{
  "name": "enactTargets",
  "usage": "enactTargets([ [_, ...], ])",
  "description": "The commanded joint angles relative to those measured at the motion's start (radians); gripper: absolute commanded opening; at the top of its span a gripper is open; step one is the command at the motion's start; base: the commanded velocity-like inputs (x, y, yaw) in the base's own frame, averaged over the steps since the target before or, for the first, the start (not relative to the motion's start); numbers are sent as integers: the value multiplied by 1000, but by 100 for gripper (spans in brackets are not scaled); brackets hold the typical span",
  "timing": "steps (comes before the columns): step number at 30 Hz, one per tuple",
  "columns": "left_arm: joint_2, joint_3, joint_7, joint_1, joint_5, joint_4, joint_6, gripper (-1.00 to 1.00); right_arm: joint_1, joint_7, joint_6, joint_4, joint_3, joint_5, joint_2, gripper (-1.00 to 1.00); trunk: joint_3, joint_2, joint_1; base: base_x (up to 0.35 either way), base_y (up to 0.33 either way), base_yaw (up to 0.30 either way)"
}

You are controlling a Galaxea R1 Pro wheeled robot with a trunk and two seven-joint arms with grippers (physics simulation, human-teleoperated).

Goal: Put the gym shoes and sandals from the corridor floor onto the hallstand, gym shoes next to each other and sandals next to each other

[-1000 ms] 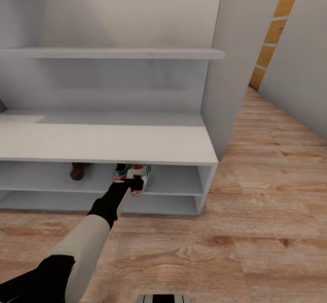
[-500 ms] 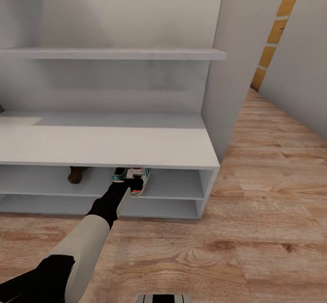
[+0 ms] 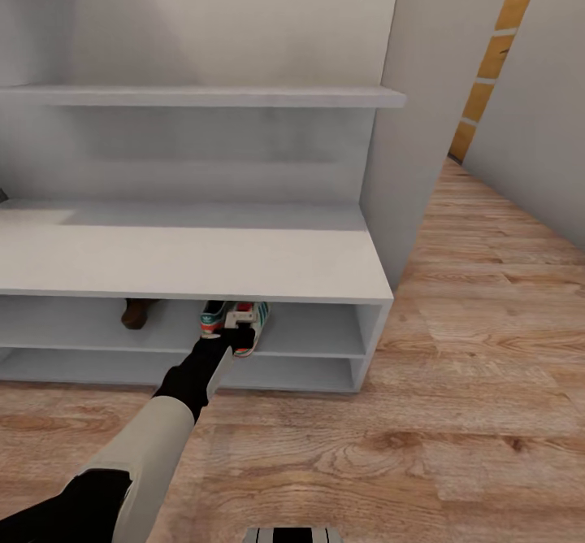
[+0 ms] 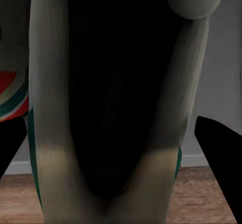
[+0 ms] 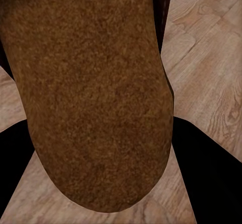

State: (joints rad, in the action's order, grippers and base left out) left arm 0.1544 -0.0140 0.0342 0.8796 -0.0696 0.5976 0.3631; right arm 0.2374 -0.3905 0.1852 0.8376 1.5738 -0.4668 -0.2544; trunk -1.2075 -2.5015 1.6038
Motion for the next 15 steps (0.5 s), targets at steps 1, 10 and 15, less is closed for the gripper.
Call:
enactTargets([
  [1, 1, -1, 1, 0, -7, 2, 1, -100, 2, -7, 7, 0, 6, -10, 0, -100, -1, 0, 0, 0, 0, 0],
  [10, 1, -1, 1, -1, -7, 2, -9, -100, 2, -7, 7, 0, 6, -10, 0, -100, -1, 0, 0, 104, 0, 0],
  [15, 1, -1, 0, -1, -7, 2, -9, -100, 2, -7, 7, 0, 6, -10, 0, -100, -1, 0, 0, 15, 0, 0],
])
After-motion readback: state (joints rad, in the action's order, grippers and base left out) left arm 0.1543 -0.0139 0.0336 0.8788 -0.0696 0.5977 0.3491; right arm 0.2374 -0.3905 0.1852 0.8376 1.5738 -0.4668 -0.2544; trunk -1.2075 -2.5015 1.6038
